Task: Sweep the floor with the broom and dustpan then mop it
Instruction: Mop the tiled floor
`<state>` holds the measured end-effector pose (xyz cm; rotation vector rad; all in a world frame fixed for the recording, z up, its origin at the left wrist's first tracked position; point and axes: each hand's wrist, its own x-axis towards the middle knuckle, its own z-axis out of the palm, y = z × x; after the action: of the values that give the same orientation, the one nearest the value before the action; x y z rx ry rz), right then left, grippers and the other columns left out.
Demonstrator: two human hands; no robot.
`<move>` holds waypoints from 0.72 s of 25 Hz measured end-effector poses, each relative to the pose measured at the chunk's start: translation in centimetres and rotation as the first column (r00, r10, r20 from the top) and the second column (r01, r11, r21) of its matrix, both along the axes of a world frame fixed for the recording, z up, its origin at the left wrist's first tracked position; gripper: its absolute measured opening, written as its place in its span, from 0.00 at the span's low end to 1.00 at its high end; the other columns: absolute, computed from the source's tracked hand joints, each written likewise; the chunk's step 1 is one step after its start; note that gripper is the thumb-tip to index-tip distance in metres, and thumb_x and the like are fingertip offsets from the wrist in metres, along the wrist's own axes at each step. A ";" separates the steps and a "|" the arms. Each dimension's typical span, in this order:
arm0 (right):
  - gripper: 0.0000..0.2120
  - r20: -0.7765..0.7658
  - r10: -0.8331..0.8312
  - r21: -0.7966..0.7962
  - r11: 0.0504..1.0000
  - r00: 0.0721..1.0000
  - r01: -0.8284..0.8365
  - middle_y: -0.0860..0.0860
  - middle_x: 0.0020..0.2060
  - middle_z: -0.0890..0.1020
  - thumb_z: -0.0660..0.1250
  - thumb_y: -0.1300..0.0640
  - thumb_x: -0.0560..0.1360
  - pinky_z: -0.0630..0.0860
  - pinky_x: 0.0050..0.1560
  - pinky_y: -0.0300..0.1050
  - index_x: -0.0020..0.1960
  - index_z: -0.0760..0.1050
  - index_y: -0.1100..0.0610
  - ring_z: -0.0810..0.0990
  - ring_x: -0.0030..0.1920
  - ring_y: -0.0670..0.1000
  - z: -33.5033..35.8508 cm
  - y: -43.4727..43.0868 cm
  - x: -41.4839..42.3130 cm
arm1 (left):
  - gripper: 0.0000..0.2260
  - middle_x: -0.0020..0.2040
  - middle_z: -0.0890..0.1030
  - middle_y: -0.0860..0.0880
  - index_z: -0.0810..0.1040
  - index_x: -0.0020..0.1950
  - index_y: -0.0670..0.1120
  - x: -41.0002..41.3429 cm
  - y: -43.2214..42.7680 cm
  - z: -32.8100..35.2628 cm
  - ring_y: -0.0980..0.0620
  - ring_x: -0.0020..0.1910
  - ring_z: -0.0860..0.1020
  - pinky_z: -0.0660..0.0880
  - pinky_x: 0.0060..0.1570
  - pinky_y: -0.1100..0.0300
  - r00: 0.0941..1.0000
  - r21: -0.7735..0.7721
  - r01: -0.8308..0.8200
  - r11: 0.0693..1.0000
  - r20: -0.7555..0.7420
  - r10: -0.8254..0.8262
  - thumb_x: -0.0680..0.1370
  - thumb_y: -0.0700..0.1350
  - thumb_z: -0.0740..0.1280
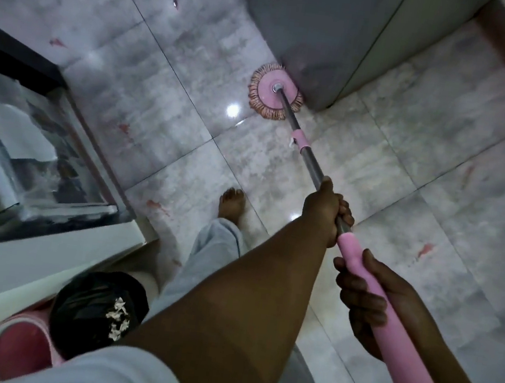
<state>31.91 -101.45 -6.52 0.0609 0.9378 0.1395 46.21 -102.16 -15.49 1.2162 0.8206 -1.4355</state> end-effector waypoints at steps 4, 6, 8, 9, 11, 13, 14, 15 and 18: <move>0.15 0.050 0.067 -0.011 0.998 0.996 -0.067 0.50 0.27 0.72 0.67 0.51 0.71 0.66 0.14 0.35 0.50 0.73 0.61 0.69 0.18 0.43 -1.2 -4.1 10.4 | 0.21 0.18 0.63 0.51 0.65 0.34 0.44 10.0 -3.8 -1.0 0.56 0.13 0.60 0.61 0.18 0.72 0.994 -0.024 -0.089 0.996 0.058 0.090 0.82 0.56 0.59; 0.14 0.059 0.089 -0.015 0.996 0.994 -0.089 0.49 0.27 0.71 0.67 0.51 0.72 0.66 0.15 0.33 0.50 0.72 0.61 0.69 0.18 0.42 -1.7 -5.5 16.0 | 0.21 0.17 0.63 0.51 0.64 0.34 0.44 15.6 -5.0 -1.3 0.56 0.13 0.60 0.61 0.19 0.73 0.992 -0.020 -0.098 0.995 0.079 0.099 0.83 0.55 0.59; 0.14 0.060 0.118 -0.026 0.993 0.991 -0.116 0.48 0.27 0.71 0.64 0.49 0.75 0.64 0.16 0.31 0.49 0.72 0.61 0.68 0.18 0.42 -2.1 -6.5 21.2 | 0.21 0.18 0.63 0.51 0.64 0.34 0.44 20.9 -5.8 -1.5 0.56 0.13 0.61 0.61 0.19 0.73 0.989 -0.010 -0.104 0.995 0.102 0.105 0.83 0.55 0.58; 0.14 0.065 0.135 -0.028 0.991 0.989 -0.133 0.47 0.26 0.70 0.62 0.48 0.75 0.64 0.16 0.31 0.48 0.71 0.61 0.68 0.19 0.42 -2.3 -7.0 23.7 | 0.21 0.19 0.63 0.50 0.64 0.35 0.44 23.4 -6.1 -1.5 0.56 0.13 0.61 0.61 0.20 0.73 0.987 -0.003 -0.107 0.994 0.118 0.107 0.83 0.55 0.58; 0.14 0.076 0.154 -0.025 0.988 0.985 -0.153 0.47 0.27 0.70 0.62 0.49 0.74 0.63 0.17 0.30 0.48 0.71 0.60 0.68 0.19 0.42 -2.6 -7.6 27.7 | 0.20 0.22 0.63 0.50 0.64 0.36 0.44 27.4 -6.3 -1.8 0.56 0.14 0.61 0.61 0.19 0.72 0.983 0.009 -0.108 0.994 0.151 0.105 0.83 0.55 0.57; 0.13 0.087 0.168 -0.022 0.986 0.982 -0.167 0.47 0.27 0.70 0.62 0.49 0.75 0.63 0.18 0.29 0.47 0.71 0.60 0.68 0.20 0.42 -3.1 -7.8 31.0 | 0.19 0.24 0.64 0.49 0.65 0.38 0.44 30.8 -6.2 -2.4 0.56 0.15 0.62 0.61 0.19 0.72 0.978 0.014 -0.127 0.992 0.168 0.123 0.83 0.55 0.57; 0.13 0.095 0.178 -0.025 0.984 0.979 -0.177 0.47 0.27 0.70 0.62 0.49 0.75 0.63 0.19 0.29 0.47 0.71 0.60 0.68 0.20 0.42 -3.3 -7.8 32.2 | 0.18 0.23 0.64 0.50 0.65 0.38 0.44 32.0 -6.1 -2.7 0.56 0.15 0.62 0.61 0.19 0.72 0.976 0.014 -0.143 0.990 0.168 0.139 0.83 0.54 0.57; 0.13 0.105 0.188 -0.032 0.982 0.977 -0.185 0.47 0.27 0.70 0.62 0.49 0.75 0.63 0.19 0.29 0.46 0.71 0.60 0.68 0.20 0.41 -3.6 -7.8 33.1 | 0.18 0.22 0.64 0.50 0.65 0.39 0.45 32.9 -6.0 -3.0 0.56 0.15 0.62 0.61 0.19 0.72 0.974 0.015 -0.154 0.988 0.168 0.149 0.83 0.55 0.58; 0.12 0.101 0.193 -0.036 0.981 0.976 -0.191 0.47 0.27 0.70 0.62 0.49 0.75 0.62 0.19 0.28 0.46 0.70 0.59 0.67 0.20 0.41 -4.0 -7.1 33.3 | 0.17 0.23 0.65 0.50 0.66 0.40 0.45 33.2 -5.4 -3.4 0.56 0.16 0.62 0.61 0.19 0.71 0.973 0.032 -0.149 0.988 0.181 0.141 0.83 0.55 0.58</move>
<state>65.20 -108.56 -10.49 -0.0610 0.8402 0.3066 79.38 -107.52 -18.91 1.2722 0.8043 -1.1772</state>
